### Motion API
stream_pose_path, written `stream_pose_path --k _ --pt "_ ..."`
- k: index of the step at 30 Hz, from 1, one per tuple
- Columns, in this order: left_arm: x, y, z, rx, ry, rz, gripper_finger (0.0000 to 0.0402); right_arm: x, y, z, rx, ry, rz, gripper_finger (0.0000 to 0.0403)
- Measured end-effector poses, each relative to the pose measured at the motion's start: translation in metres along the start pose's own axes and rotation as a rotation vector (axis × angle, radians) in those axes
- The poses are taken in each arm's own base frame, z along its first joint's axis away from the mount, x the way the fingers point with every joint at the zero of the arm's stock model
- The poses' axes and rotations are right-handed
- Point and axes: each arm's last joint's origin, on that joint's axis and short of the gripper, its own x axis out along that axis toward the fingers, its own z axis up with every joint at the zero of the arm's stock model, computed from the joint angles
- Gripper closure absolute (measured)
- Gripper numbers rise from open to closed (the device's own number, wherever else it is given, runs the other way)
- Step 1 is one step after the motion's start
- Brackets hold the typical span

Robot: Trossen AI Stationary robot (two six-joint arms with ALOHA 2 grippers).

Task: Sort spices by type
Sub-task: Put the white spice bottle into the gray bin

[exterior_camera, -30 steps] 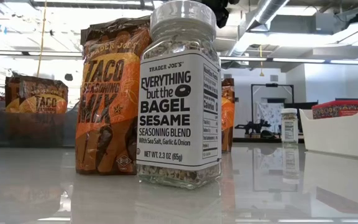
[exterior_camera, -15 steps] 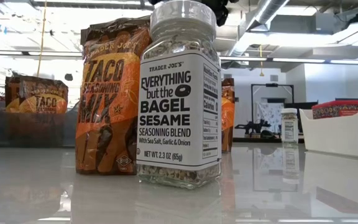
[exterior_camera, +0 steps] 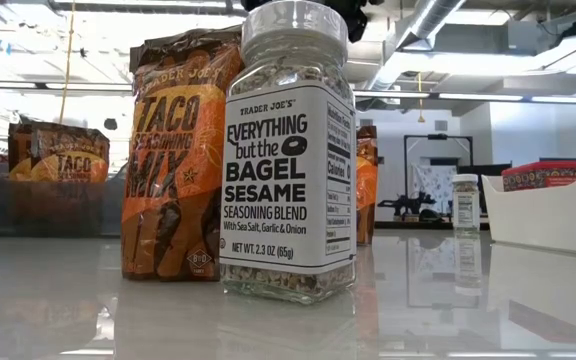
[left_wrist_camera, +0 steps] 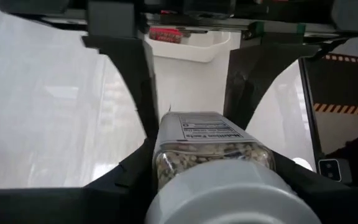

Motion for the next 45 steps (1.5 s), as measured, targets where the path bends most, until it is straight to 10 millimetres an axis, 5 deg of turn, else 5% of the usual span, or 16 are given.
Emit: stream_pose_path --k 14,21,26,34,45 --pt "-0.002 0.001 -0.003 0.002 0.023 0.050 0.0211 -0.001 -0.004 -0.001 0.011 0.011 -0.012 0.0122" --pt "-0.036 0.002 -0.011 0.016 0.011 0.142 0.0211 -0.001 -0.005 -0.009 0.048 0.099 -0.022 0.0109" --pt "-0.060 -0.004 -0.027 -0.124 0.065 0.248 0.0211 -0.002 -0.005 -0.016 0.119 0.173 -0.036 0.0097" --pt "-0.072 -0.071 -0.068 -0.025 0.256 0.270 0.0208 -0.002 -0.005 -0.018 0.234 0.185 -0.048 0.0097" --pt "-0.101 -0.172 -0.132 -0.077 0.213 0.186 0.0210 -0.002 0.005 -0.018 0.391 0.185 -0.037 0.0097"
